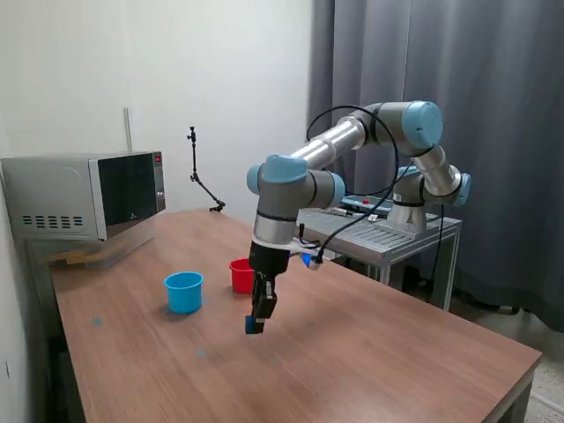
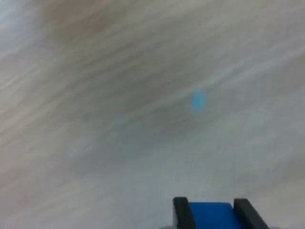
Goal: Place red objects in the red bin, and blue objects in the blue bin.
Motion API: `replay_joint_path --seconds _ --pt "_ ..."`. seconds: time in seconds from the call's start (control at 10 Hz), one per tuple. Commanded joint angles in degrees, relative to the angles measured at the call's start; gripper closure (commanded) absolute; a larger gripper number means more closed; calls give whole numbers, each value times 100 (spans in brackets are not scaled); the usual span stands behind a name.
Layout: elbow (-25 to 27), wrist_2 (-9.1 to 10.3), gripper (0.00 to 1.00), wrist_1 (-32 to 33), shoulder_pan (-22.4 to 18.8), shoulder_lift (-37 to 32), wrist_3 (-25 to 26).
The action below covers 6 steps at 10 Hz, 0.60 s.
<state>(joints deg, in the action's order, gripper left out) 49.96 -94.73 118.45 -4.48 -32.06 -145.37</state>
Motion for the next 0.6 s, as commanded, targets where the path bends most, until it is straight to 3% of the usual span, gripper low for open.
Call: replay_joint_path --seconds 0.0,0.2,0.5 --pt "293 -186 100 -33 393 -527 -114" --pt "768 -177 100 -41 937 -941 -526" --pt "936 -142 100 -383 1527 -1021 -660"
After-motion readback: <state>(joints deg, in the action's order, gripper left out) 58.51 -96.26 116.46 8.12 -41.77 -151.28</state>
